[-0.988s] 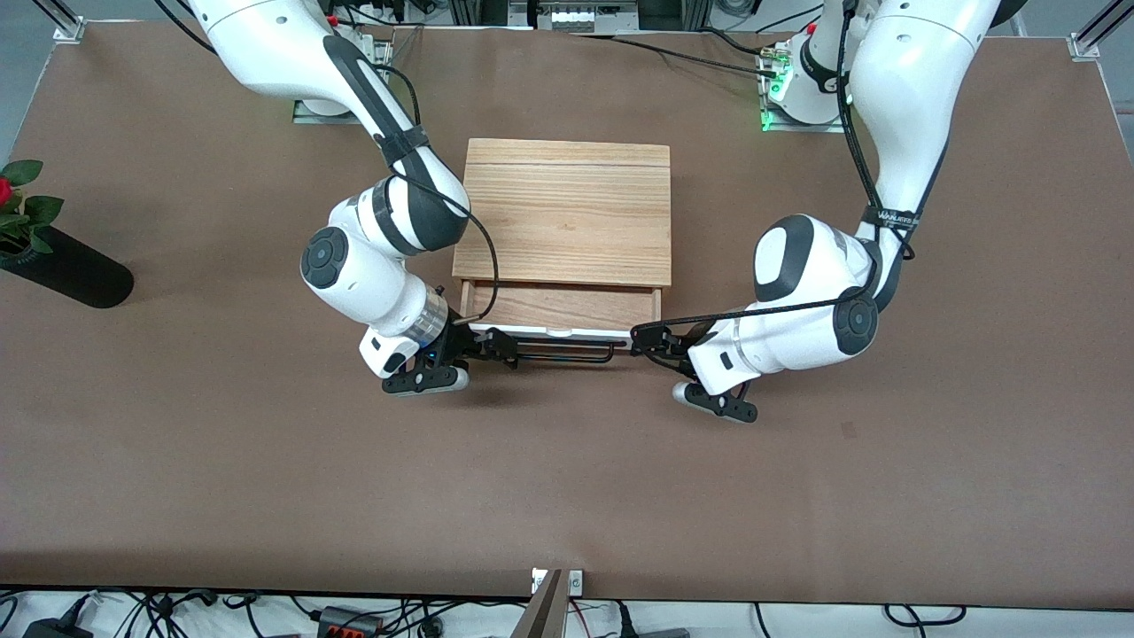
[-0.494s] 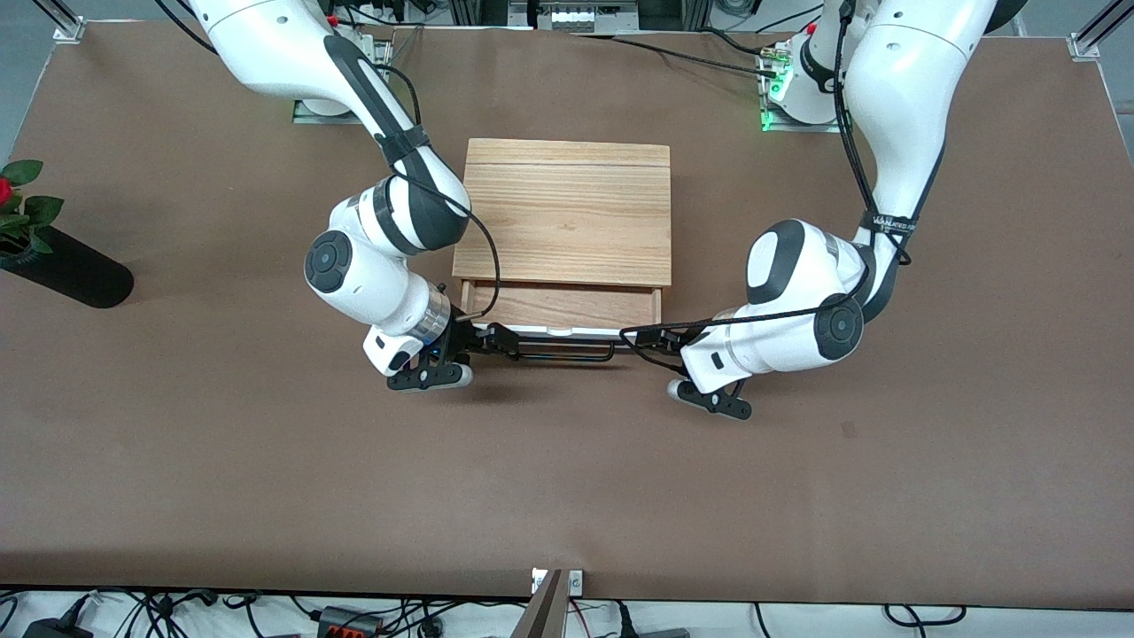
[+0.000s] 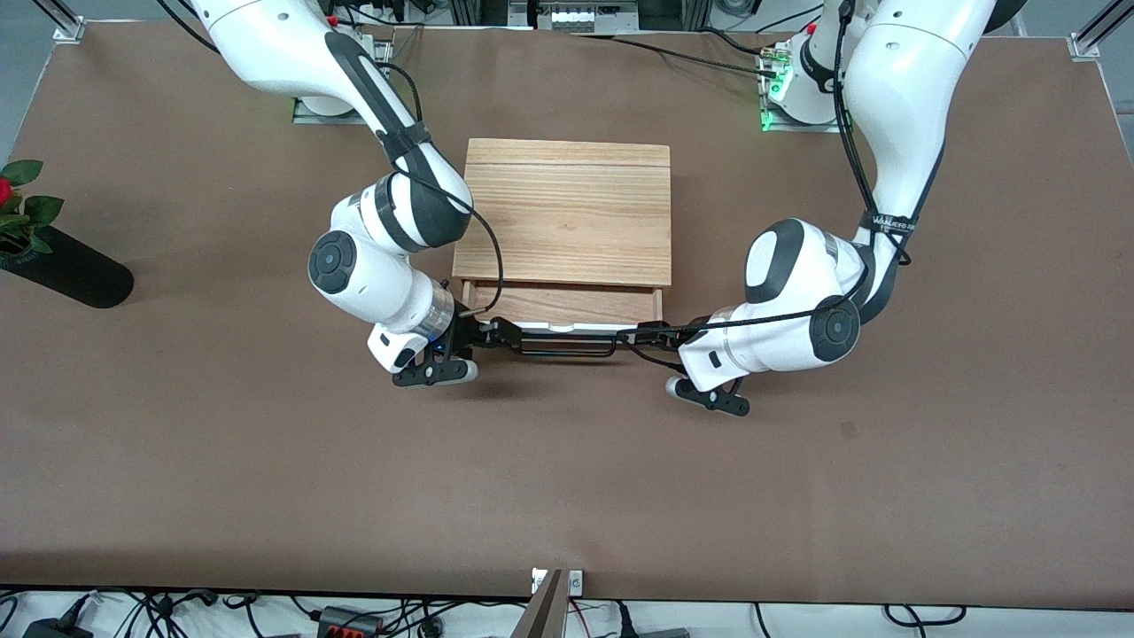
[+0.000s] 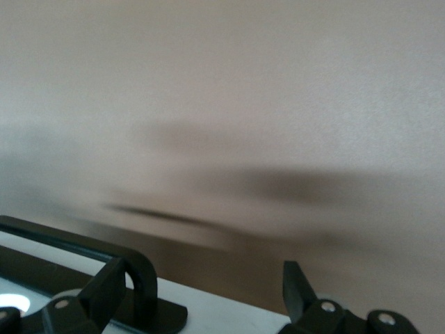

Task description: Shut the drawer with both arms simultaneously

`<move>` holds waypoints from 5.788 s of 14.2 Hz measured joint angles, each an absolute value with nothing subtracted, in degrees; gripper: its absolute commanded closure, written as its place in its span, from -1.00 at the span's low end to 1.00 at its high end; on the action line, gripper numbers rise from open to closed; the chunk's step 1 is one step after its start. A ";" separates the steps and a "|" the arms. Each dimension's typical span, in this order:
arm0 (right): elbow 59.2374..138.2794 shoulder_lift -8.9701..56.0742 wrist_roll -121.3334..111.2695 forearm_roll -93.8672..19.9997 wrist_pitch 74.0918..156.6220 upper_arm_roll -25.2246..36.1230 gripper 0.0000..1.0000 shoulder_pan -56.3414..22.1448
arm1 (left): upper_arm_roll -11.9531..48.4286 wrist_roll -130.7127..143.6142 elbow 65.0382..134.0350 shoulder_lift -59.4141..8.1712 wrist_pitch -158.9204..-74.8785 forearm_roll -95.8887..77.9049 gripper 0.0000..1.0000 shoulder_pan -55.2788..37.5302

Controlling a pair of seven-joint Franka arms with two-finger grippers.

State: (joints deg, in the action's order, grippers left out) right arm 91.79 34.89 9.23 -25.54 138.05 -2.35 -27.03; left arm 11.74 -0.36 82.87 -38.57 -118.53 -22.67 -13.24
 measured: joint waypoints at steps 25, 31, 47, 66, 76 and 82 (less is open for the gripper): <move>91.50 33.81 9.33 -25.54 120.70 -2.22 -1.00 -28.09 | 11.54 6.91 83.00 -38.78 -108.36 -22.67 -1.00 -13.66; 91.39 33.82 9.66 -25.54 120.48 -2.20 -1.00 -28.09 | 11.25 7.01 82.84 -38.78 -108.39 -22.67 -1.00 -13.45; 90.94 22.33 9.90 -24.15 114.12 0.00 -1.00 -27.65 | 11.56 6.91 81.95 -37.83 -108.40 -22.66 -1.00 -10.83; 84.55 11.48 -7.22 3.18 87.51 11.66 -1.00 -15.53 | 10.46 8.87 75.30 -23.39 -86.53 -12.05 -1.00 -2.12; 101.03 -3.29 -4.78 2.01 93.74 -1.57 -1.00 0.96 | 11.12 9.99 82.69 -9.81 -78.36 -10.03 -1.00 5.88; 100.55 -3.76 -4.89 -0.48 96.83 6.47 -1.00 -0.07 | 15.46 13.38 100.41 1.48 -92.89 -9.47 -1.00 5.44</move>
